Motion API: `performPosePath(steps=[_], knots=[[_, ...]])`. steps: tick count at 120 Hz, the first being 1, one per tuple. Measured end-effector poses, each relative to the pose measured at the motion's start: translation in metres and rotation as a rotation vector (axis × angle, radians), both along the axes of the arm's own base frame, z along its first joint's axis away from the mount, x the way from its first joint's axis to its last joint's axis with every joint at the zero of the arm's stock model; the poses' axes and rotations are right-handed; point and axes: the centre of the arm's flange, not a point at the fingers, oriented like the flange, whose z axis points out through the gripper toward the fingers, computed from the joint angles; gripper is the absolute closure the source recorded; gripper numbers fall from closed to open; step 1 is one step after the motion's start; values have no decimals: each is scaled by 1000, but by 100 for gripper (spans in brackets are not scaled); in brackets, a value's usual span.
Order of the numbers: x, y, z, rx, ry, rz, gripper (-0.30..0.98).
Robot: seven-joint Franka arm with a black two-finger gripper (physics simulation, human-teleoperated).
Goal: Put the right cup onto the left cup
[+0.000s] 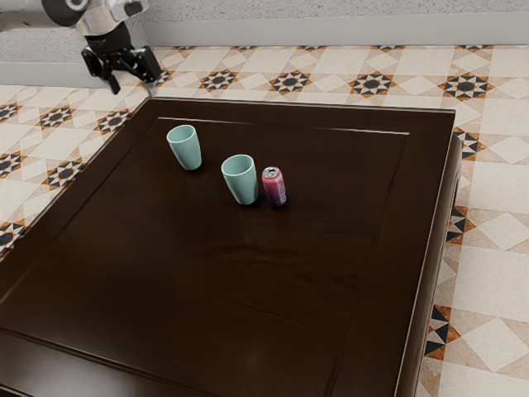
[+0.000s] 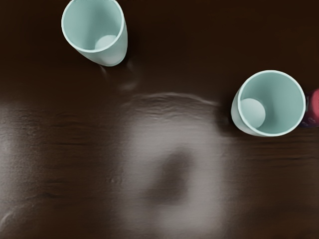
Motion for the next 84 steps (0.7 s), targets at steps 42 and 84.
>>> performPosePath(steps=[42,84], knots=[[46,-34,-170,9,140,247,1],[101,-115,-188,-43,-64,429,2]])
